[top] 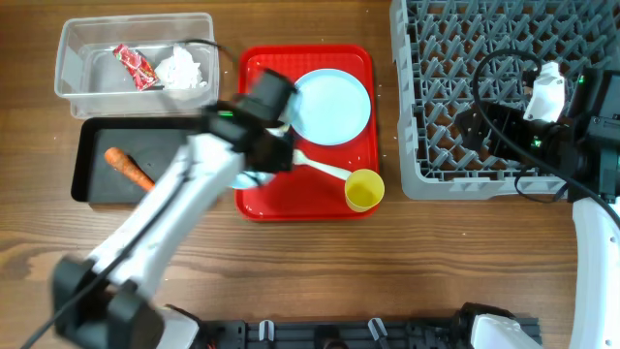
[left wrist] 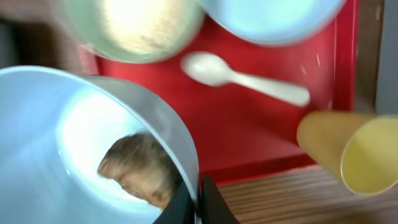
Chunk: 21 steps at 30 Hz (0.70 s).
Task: Sort waste into correct bins and load items into the dishwasher rack
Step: 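Tip the blue bowl over the black tray to empty the scrap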
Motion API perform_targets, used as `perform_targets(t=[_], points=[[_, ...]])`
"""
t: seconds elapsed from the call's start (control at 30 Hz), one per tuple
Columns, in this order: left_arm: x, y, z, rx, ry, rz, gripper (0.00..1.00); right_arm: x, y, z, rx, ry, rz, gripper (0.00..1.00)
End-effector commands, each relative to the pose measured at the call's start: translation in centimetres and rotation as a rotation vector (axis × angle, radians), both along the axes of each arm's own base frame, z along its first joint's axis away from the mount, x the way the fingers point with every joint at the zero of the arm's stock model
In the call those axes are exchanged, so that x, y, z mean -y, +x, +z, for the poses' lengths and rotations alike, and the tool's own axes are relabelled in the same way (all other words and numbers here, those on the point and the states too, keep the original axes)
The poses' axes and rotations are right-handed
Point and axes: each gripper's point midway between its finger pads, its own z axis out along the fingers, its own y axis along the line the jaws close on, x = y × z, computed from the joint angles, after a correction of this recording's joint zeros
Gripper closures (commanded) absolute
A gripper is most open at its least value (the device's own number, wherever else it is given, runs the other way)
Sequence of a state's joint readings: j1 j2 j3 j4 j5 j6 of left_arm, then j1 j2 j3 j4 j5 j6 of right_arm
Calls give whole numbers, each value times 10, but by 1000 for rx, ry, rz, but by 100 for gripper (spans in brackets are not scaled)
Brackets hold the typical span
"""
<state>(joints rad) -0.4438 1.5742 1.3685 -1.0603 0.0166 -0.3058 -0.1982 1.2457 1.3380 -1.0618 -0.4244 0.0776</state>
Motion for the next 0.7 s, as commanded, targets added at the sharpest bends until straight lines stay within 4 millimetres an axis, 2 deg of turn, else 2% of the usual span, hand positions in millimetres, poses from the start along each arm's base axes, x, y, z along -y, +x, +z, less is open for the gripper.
perform_targets(t=[0.0,0.1,0.17,0.33,0.4,0.53,0.67], points=[[-54,12,21,3,-89,209,96,3,3,2,5,-7,-10,0],[-87,22,23,-21,-224,272,96,3,3,1,4,-8,-9,0],[-102,28,25,-15,-337,261,96,3,3,1,3,-8,-8,0],[-148,48,38,82,-625,264,96,3,3,2,6,-7,-10,0],[-163,57,37,109,-711,279,96,3,3,2,5,-6,-10,0],[-176,67,24,88,-933,298,96,3,3,1,3,-7,-10,0],[-182,76,35,127,-1254,272,96,3,3,1,2,-7,-10,0]])
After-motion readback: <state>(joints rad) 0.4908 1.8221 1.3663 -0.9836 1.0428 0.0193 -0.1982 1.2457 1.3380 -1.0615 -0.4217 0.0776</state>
